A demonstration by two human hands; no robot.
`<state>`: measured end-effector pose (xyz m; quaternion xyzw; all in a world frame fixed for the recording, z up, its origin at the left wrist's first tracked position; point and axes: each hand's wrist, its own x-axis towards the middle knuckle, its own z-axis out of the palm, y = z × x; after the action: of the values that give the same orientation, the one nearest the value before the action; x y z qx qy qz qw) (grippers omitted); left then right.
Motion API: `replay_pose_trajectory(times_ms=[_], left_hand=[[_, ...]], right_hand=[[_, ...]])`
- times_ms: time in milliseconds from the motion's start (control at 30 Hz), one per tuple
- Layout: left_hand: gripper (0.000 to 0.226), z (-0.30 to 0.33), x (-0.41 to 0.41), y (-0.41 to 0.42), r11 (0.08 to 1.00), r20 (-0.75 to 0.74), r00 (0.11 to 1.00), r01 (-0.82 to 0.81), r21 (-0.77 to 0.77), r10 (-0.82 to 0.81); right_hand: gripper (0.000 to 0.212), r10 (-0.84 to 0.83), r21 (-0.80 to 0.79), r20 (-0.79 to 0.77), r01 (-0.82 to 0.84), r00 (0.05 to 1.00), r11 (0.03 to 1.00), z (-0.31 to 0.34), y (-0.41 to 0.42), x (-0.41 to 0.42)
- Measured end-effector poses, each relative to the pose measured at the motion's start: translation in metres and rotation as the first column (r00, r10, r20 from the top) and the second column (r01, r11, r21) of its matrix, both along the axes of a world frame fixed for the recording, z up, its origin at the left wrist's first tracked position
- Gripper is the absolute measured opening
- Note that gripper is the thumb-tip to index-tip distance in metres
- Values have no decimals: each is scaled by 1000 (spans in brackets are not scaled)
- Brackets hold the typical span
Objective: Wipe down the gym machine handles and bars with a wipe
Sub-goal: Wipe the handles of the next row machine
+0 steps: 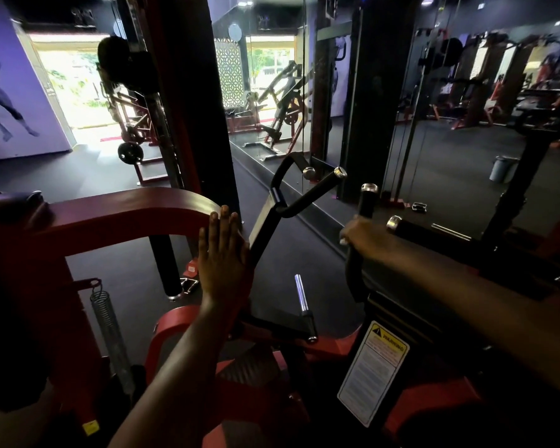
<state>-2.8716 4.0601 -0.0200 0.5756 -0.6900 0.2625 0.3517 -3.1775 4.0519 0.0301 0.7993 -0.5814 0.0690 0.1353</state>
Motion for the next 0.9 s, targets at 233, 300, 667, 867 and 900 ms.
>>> replay_pose_trajectory(times_ms=[233, 300, 667, 867, 900], left_hand=[[61, -2, 0, 0, 1000, -2, 1000, 7, 14, -7], [61, -2, 0, -1, 1000, -5, 1000, -1, 17, 1], [60, -1, 2, 0, 999, -22, 999, 32, -32, -33], [61, -3, 4, -2, 998, -8, 999, 34, -53, -35], [62, -3, 4, -2, 998, -6, 999, 32, -53, -33]], right_hand=[[20, 337, 387, -173, -251, 925, 888, -43, 38, 19], [20, 195, 113, 22, -196, 981, 974, -27, 18, 7], [25, 176, 333, 297, -275, 938, 902, -69, 105, -12], [9, -474, 322, 830, 442, 294, 837, -54, 48, 3], [10, -548, 460, 819, 380, 168, 803, -56, 33, 4]])
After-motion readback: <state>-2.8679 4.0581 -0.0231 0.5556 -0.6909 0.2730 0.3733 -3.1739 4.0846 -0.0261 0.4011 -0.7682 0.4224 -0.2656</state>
